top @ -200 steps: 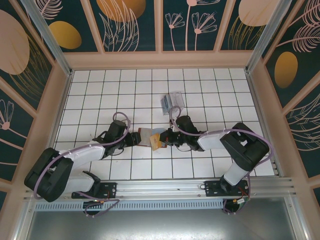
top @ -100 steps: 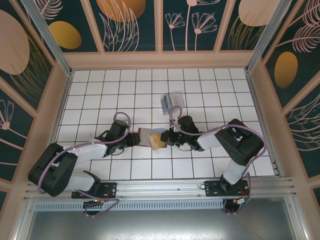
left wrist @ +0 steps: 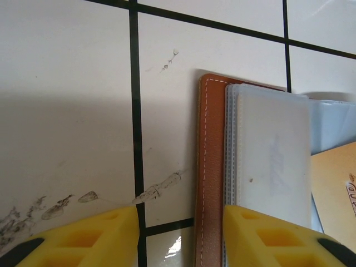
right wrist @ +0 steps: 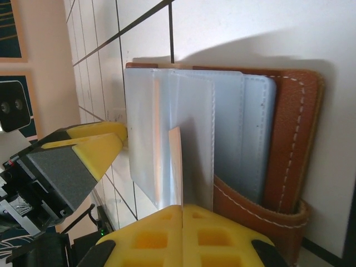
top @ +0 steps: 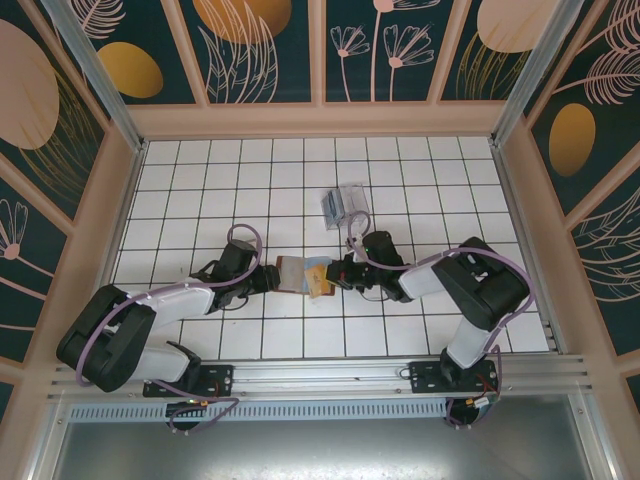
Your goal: Put the credit cards into the card holder
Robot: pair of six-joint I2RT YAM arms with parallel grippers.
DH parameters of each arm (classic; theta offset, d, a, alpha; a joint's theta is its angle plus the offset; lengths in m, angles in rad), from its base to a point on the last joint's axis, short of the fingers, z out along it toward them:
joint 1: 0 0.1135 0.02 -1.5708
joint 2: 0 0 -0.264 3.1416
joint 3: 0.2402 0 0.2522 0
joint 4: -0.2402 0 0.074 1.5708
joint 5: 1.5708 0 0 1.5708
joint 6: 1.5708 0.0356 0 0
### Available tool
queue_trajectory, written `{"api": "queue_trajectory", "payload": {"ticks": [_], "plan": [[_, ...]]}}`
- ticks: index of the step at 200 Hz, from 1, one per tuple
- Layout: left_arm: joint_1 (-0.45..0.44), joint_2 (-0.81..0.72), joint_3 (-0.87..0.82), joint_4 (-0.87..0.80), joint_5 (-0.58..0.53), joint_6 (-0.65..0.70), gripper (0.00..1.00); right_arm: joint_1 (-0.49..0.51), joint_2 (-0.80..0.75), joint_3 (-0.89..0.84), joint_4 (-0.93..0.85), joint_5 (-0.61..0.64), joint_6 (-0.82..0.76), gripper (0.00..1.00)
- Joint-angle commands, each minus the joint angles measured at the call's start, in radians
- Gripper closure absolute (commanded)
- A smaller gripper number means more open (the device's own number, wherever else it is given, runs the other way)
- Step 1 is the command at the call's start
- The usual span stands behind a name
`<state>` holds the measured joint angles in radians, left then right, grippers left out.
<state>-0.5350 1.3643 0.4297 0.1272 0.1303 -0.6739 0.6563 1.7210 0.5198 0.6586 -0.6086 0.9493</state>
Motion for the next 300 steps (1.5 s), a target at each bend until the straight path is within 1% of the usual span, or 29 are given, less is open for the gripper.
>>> {"api": "queue_trajectory", "payload": {"ticks": [1,19,35,66,87,98,112,136,158,177,206,241,272,300], "plan": [[-0.005,0.036,0.002,0.022,0.024,-0.006,0.55,0.019,0.034,0.027,0.038,-0.027,0.003,1.00],[-0.004,0.034,0.004,0.015,0.025,-0.006,0.56,0.013,0.025,0.026,0.041,-0.026,0.006,1.00],[-0.005,0.032,-0.006,0.024,0.014,-0.012,0.59,0.010,0.009,0.028,0.026,-0.027,-0.016,1.00],[-0.005,0.034,-0.003,0.012,0.006,-0.015,0.70,-0.007,-0.030,0.014,0.038,-0.039,-0.008,1.00],[-0.005,0.033,-0.010,0.022,-0.006,-0.017,0.75,-0.011,-0.054,0.028,0.014,-0.039,-0.024,1.00],[-0.004,0.038,-0.001,0.018,0.000,-0.015,0.75,-0.011,-0.053,0.040,0.002,-0.039,-0.028,1.00],[-0.005,0.039,0.003,0.017,0.003,-0.015,0.75,-0.010,-0.041,0.041,0.029,-0.049,-0.012,1.00],[-0.005,0.046,0.013,0.012,0.001,-0.006,0.75,-0.010,0.005,0.049,0.033,-0.044,-0.024,1.00],[-0.005,0.049,0.022,0.004,0.008,-0.001,0.73,-0.009,0.058,0.045,0.095,-0.059,-0.009,1.00],[-0.005,0.051,0.025,0.009,0.011,-0.002,0.72,-0.009,0.098,0.052,0.115,-0.079,-0.001,1.00],[-0.004,0.053,0.026,0.013,0.021,-0.007,0.72,-0.011,0.123,0.030,0.187,-0.091,0.047,1.00],[-0.004,0.055,0.029,0.015,0.022,-0.007,0.73,-0.012,0.118,0.043,0.156,-0.082,0.036,1.00],[-0.004,0.058,0.032,0.005,0.017,0.000,0.73,-0.014,0.109,0.065,0.098,-0.057,-0.006,1.00],[-0.005,0.061,0.028,0.009,0.023,0.001,0.73,-0.014,0.154,0.084,0.135,-0.025,-0.022,1.00]]}}
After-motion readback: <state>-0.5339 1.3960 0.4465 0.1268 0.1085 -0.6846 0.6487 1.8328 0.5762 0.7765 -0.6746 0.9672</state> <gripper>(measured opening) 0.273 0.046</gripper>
